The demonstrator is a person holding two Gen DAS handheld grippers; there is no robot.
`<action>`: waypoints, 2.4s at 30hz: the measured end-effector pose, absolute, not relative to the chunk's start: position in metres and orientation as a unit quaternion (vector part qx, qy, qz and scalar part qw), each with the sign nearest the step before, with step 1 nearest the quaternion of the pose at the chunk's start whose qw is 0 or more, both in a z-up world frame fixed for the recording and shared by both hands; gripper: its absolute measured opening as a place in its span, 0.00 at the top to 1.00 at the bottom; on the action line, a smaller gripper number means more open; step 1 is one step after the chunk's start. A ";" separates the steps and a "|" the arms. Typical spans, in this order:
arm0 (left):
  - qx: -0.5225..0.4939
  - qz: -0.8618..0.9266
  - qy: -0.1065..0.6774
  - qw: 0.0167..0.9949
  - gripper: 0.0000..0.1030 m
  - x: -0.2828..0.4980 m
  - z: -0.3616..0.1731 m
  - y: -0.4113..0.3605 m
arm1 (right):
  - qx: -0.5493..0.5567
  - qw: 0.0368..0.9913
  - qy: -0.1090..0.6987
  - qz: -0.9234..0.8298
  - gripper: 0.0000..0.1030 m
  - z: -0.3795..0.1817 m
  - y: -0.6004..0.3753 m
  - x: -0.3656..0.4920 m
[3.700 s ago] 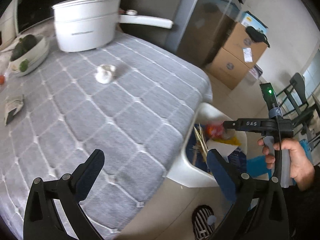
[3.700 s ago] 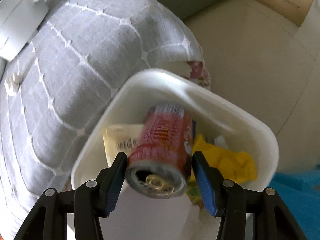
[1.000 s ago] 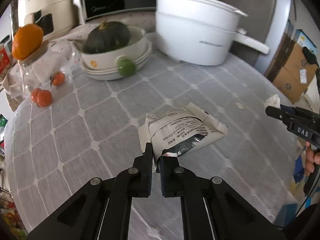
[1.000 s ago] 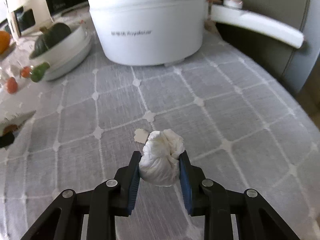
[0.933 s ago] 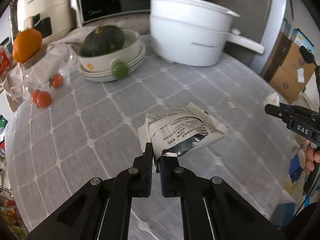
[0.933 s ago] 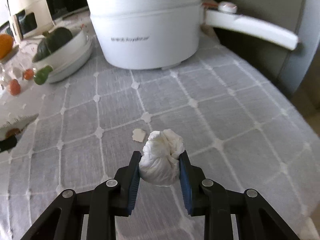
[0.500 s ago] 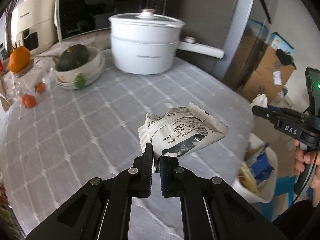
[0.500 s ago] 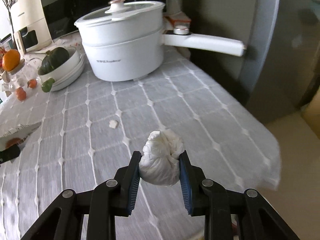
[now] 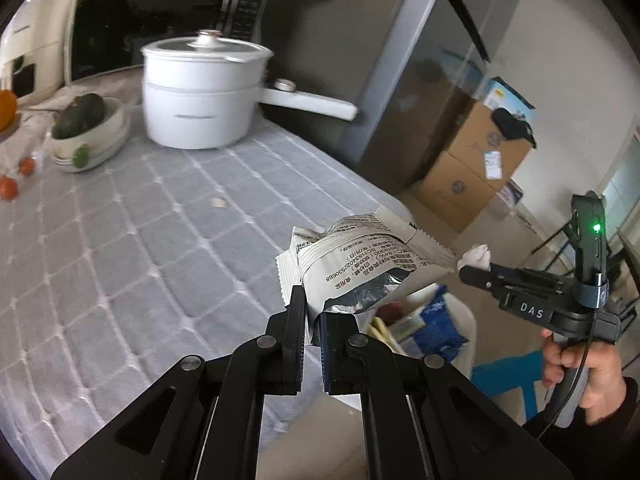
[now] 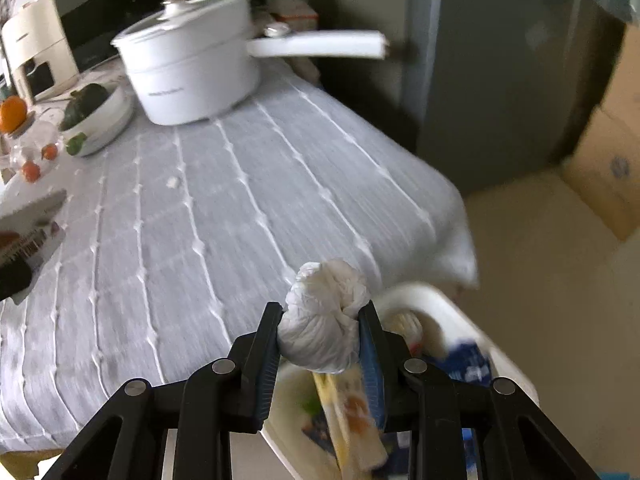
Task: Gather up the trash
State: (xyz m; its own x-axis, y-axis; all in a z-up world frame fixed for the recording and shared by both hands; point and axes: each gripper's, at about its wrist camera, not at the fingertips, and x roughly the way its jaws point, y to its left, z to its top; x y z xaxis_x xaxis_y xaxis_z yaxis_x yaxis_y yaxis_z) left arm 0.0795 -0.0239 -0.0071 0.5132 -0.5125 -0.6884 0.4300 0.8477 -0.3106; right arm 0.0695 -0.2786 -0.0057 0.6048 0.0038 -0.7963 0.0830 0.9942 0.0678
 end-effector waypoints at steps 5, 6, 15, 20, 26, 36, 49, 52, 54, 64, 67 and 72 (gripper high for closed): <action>-0.017 -0.313 0.434 0.845 0.94 0.067 -0.020 -0.070 | 0.088 0.882 0.461 -0.047 0.69 -0.019 -0.310 0.043; -0.005 -0.322 0.439 0.839 0.94 0.062 -0.025 -0.081 | 0.098 0.878 0.465 -0.050 0.69 -0.022 -0.316 0.038; 0.058 -0.365 0.477 0.797 0.94 0.049 -0.058 -0.154 | 0.152 0.859 0.482 -0.079 0.68 -0.035 -0.362 0.013; 0.087 -0.377 0.501 0.775 0.94 0.047 -0.079 -0.186 | 0.159 0.851 0.492 -0.092 0.68 -0.042 -0.373 0.010; 0.123 -0.371 0.525 0.756 0.86 0.052 -0.104 -0.210 | 0.163 0.845 0.496 -0.113 0.67 -0.044 -0.384 0.006; 0.128 -0.312 0.535 0.775 0.14 0.057 -0.106 -0.205 | 0.170 0.831 0.517 -0.118 0.66 -0.055 -0.393 0.007; 0.042 -0.145 0.527 0.836 0.12 0.051 -0.083 -0.129 | 0.204 0.823 0.518 -0.113 0.21 -0.056 -0.382 0.003; 0.044 -0.116 0.498 0.858 0.12 0.035 -0.066 -0.117 | 0.177 0.839 0.503 -0.111 0.18 -0.048 -0.365 -0.005; 0.040 -0.105 0.485 0.867 0.12 0.024 -0.059 -0.108 | 0.145 0.858 0.482 -0.106 0.13 -0.039 -0.348 -0.011; 0.002 -0.066 0.448 0.891 0.12 -0.004 -0.041 -0.069 | 0.057 0.914 0.396 -0.070 0.01 -0.022 -0.277 -0.031; -0.003 -0.044 0.443 0.896 0.12 -0.003 -0.040 -0.056 | 0.052 0.918 0.389 -0.060 0.01 -0.021 -0.266 -0.028; -0.019 -0.016 0.418 0.908 0.12 0.000 -0.031 -0.038 | 0.035 0.924 0.377 -0.045 0.01 -0.017 -0.248 -0.020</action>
State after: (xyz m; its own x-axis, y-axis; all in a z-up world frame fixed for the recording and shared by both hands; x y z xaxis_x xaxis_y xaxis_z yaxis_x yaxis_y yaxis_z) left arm -0.0002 -0.0377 -0.0312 0.6501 -0.0438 -0.7586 0.0128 0.9988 -0.0466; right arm -0.0197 -0.2475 -0.0169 0.7114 -0.0571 -0.7005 0.1100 0.9935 0.0307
